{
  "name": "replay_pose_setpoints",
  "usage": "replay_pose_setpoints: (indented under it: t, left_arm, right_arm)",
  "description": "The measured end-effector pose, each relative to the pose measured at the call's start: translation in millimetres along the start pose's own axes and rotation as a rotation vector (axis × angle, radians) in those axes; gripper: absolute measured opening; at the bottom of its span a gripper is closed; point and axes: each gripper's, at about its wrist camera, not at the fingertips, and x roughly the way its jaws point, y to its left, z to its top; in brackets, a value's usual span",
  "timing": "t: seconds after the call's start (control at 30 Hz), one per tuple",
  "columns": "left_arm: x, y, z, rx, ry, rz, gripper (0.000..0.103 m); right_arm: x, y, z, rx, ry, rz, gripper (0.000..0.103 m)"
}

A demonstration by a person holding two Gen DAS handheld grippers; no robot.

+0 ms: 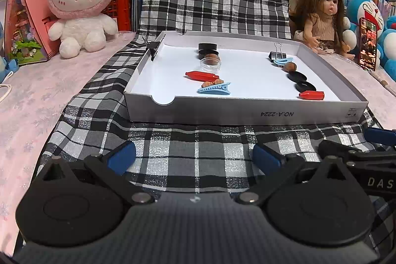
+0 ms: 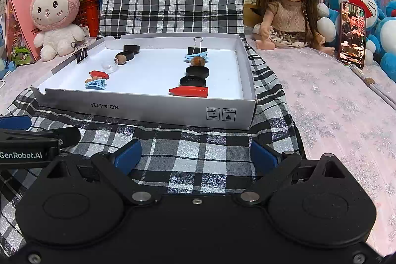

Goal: Organize rigid objects

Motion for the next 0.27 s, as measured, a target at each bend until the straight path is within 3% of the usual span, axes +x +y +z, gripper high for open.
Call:
replay_pose_setpoints:
  t: [0.27]
  left_arm:
    - [0.5,-0.3,-0.1,0.002,-0.001,0.001,0.103]
  right_arm:
    - [0.1,0.0,0.0,0.000,0.000,0.000,0.095]
